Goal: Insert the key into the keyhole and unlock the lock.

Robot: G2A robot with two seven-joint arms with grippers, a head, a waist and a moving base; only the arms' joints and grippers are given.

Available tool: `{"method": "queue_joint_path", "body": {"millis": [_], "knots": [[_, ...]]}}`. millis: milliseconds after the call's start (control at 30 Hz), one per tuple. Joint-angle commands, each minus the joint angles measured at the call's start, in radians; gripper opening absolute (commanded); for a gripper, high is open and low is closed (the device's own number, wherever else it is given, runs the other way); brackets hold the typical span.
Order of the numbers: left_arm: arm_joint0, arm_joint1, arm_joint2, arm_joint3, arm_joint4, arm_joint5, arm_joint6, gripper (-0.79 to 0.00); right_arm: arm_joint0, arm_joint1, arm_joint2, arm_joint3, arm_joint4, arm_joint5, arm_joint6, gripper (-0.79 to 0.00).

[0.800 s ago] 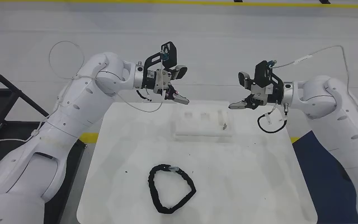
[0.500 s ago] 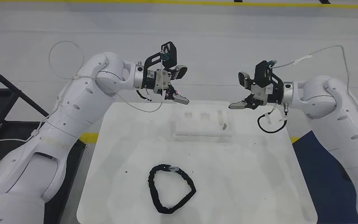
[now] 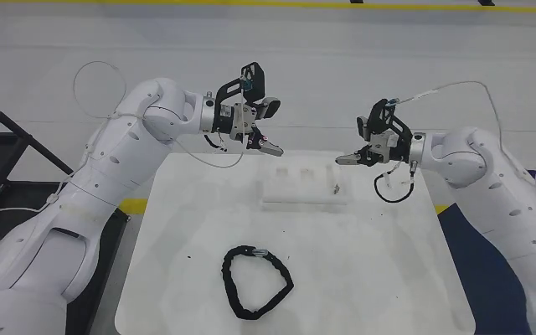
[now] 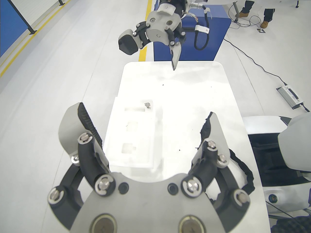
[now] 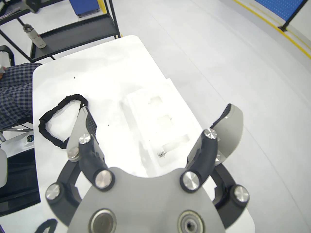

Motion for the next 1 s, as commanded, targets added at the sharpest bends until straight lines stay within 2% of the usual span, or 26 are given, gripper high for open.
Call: {"method": "queue_joint_path", "body": {"millis": [0,200,500,800,967], "knots": [[0.0,0.0,0.0,0.0,0.0,0.0,0.0,0.0,-0.005,-0.006,-0.019,0.004,-0.005,0.078,0.051,0.0],[0.0,0.0,0.0,0.0,0.0,0.0,0.0,0.0,-0.012,-0.037,-0.085,0.051,0.072,0.241,0.192,0.0],[0.0,0.0,0.0,0.0,0.0,0.0,0.0,0.0,-0.001,-0.101,-0.165,0.179,0.132,0.421,0.237,0.0],[0.0,0.0,0.0,0.0,0.0,0.0,0.0,0.0,0.037,-0.175,-0.218,0.325,0.239,0.45,0.26,0.0],[0.0,0.0,0.0,0.0,0.0,0.0,0.0,0.0,0.073,-0.222,-0.264,0.403,0.253,0.404,0.306,0.0]]}}
